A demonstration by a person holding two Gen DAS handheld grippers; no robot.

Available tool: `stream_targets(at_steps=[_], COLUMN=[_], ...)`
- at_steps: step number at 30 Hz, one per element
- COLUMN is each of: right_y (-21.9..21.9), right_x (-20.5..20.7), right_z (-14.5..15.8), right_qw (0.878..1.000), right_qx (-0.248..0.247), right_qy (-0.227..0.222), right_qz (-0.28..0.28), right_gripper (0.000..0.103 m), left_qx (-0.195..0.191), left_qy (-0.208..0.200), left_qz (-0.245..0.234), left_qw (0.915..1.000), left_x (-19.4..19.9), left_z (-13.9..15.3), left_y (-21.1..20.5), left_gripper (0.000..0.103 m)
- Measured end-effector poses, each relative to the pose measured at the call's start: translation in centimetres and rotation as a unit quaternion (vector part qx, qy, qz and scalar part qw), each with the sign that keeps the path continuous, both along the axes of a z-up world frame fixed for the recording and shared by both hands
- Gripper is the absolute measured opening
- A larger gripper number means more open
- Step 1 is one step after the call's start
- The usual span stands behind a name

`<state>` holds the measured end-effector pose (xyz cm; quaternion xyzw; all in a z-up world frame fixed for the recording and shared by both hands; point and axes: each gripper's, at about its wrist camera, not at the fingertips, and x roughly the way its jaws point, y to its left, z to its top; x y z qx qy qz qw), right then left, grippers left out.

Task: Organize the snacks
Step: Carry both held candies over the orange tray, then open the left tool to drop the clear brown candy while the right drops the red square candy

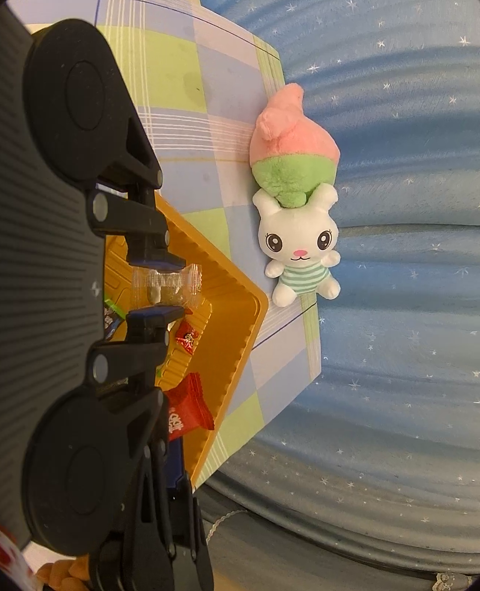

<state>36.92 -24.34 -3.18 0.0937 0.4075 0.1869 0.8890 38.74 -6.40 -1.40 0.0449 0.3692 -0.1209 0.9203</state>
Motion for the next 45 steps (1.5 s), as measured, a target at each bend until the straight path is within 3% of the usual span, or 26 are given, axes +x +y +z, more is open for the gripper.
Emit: stream_targets(at_steps=[22,45], right_y=[-0.5,0.3], right_x=[2.6,2.8], right_z=[-2.6,-2.8], right_qw=[0.999,0.999], right_qx=[0.001,0.001], right_qy=[0.032,0.034], right_qz=[-0.023,-0.019], right_gripper=[0.026,0.026], left_qx=[0.017,0.01], left_qy=[0.051,0.04], left_qz=[-0.005,-0.002], left_qw=[0.9985,0.9992], left_x=[4.1,3.5], left_z=[-5.3,-4.3], left_y=[0.2,1.0], left_gripper=[0.02,0.024])
